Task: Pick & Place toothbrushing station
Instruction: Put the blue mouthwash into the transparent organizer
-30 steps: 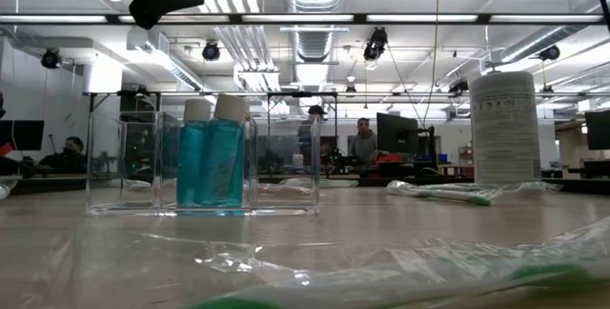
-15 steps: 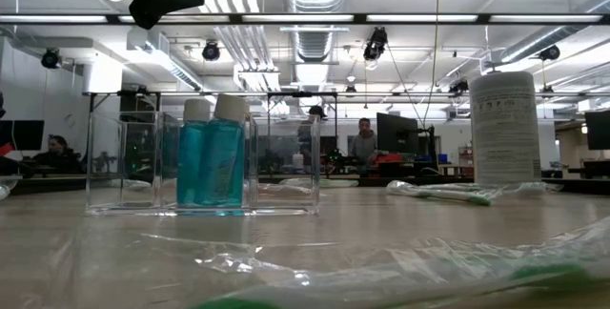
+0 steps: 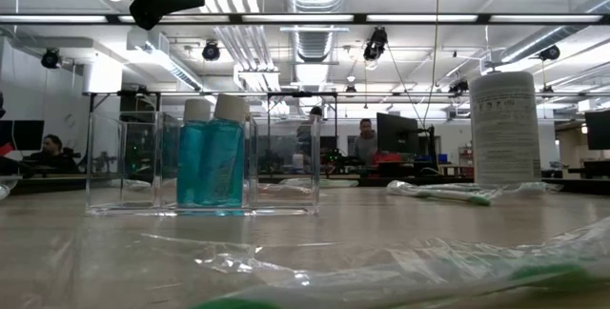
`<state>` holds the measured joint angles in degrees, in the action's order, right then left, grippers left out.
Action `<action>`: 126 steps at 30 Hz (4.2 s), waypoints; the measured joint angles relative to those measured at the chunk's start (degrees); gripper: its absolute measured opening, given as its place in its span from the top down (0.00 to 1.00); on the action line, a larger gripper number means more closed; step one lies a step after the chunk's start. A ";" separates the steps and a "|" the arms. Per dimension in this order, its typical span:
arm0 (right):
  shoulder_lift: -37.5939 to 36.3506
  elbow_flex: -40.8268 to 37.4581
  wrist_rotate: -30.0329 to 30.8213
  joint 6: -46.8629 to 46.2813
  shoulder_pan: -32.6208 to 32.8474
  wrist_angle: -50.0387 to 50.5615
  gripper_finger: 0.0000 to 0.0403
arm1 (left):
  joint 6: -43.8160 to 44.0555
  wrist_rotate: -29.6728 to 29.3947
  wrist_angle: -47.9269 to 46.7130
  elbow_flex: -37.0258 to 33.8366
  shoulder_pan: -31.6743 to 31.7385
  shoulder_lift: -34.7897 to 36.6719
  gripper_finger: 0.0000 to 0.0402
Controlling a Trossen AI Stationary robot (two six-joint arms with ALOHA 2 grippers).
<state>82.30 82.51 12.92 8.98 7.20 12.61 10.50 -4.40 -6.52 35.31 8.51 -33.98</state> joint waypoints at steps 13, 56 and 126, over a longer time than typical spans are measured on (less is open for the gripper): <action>-10.26 -24.05 5.28 -5.14 0.03 -16.66 0.67 | 0.00 0.24 -0.01 0.00 0.01 -0.17 0.40; -17.94 -46.28 32.36 -17.97 17.22 -21.64 0.48 | 0.00 0.00 -0.01 0.00 -0.01 -0.17 0.40; -26.98 -46.54 -12.07 -69.20 43.57 23.78 0.56 | 0.00 0.26 -0.01 0.00 -0.01 -0.20 0.40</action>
<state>55.32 35.97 0.85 -60.22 50.76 36.39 10.50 -4.14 -6.52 35.31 8.49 -34.17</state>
